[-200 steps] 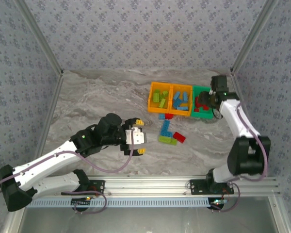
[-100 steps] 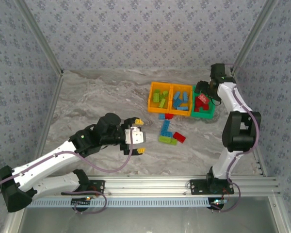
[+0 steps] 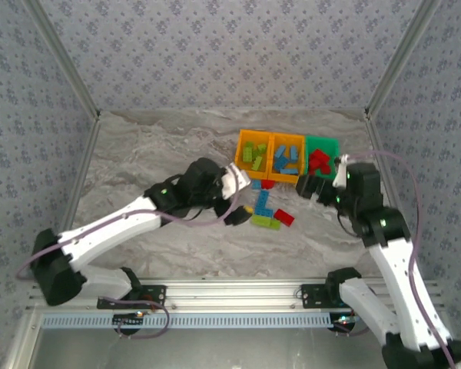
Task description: Sort the legos into containers by color
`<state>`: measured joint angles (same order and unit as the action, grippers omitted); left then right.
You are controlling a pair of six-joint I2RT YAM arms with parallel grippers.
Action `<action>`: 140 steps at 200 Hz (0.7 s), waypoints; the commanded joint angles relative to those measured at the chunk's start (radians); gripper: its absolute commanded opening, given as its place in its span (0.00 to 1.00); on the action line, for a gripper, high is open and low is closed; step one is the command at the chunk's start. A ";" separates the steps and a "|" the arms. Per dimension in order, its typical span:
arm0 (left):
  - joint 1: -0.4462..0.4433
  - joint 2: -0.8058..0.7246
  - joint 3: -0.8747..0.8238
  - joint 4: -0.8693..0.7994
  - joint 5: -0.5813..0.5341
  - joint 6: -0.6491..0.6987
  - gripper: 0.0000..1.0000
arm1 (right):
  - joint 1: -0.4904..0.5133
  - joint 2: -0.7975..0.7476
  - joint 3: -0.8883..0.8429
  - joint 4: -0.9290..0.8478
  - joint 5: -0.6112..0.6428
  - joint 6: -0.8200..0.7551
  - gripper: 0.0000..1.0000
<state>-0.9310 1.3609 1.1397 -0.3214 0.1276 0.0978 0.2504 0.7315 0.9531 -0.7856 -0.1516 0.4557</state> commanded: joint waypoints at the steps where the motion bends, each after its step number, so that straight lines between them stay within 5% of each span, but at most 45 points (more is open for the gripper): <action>1: -0.005 0.165 0.135 0.012 -0.102 -0.359 0.99 | 0.084 -0.100 -0.085 -0.224 -0.002 0.119 1.00; 50: -0.013 0.570 0.426 -0.109 -0.170 -0.642 0.99 | 0.159 -0.239 -0.175 -0.316 -0.074 0.248 1.00; 87: -0.032 0.750 0.556 -0.183 -0.328 -0.682 0.92 | 0.171 -0.248 -0.163 -0.343 -0.049 0.245 1.00; 140: -0.032 0.868 0.590 -0.184 -0.334 -0.696 0.70 | 0.173 -0.250 -0.168 -0.338 -0.030 0.248 1.00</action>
<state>-0.9607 2.1979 1.6974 -0.4774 -0.1711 -0.5755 0.4152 0.4923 0.7818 -1.0996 -0.1982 0.6853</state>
